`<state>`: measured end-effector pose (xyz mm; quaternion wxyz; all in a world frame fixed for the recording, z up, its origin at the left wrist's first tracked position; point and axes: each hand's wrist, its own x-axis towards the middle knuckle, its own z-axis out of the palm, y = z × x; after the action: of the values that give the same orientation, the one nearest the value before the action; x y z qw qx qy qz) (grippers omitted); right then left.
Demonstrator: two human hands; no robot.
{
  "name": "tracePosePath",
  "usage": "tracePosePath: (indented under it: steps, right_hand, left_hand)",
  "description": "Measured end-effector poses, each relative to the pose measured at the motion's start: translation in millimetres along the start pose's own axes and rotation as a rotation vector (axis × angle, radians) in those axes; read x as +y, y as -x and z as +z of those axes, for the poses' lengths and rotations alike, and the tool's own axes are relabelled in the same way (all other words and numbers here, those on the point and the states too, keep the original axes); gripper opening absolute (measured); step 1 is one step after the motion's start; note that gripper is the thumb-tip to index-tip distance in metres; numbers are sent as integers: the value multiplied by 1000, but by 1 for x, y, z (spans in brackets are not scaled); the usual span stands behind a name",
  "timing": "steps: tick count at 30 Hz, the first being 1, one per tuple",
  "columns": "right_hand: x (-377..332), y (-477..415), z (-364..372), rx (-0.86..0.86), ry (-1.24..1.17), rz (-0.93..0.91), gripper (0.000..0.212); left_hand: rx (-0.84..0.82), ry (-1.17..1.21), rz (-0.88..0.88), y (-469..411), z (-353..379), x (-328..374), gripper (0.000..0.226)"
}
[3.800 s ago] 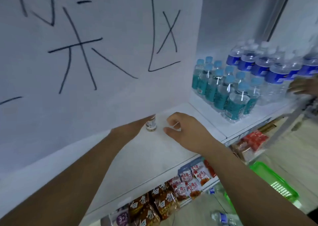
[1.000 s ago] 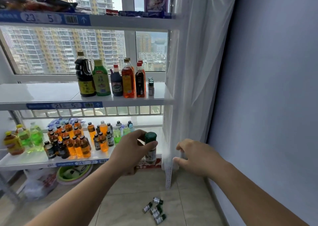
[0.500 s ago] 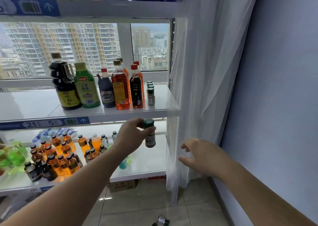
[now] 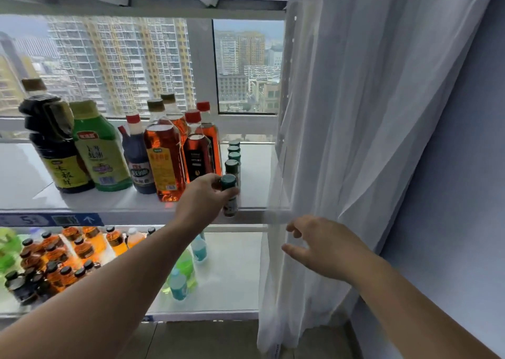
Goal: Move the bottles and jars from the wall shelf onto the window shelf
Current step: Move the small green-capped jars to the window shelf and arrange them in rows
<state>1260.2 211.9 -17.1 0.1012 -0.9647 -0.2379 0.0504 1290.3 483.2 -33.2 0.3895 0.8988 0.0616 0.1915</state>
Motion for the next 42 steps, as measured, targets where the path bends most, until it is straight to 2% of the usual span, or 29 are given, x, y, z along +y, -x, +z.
tracePosePath:
  steps: [11,25,31,34,37,42]
  right_hand:
    - [25,-52,8,-51,-20,-28,50]
    - [27,-51,14,-58,-71,-42,49]
    - [25,-45,23,-56,-101,-55,48]
    - [20,-44,32,-69,-123,-59,46]
    - [15,-39,42,-87,-123,-53,46]
    - [9,-21,70,-159,-123,5,48]
  left_hand:
    - [87,-128,-37,-38,25,-13,38]
    - [91,-174,6,-43,33,-15,43]
    - [134,-209,23,-22,24,-20,62]
    - [152,-222,55,2,17,-25,51]
    - [105,-264,51,29,11,-36,45]
    - [-95,-309,51,81,13,-72,36]
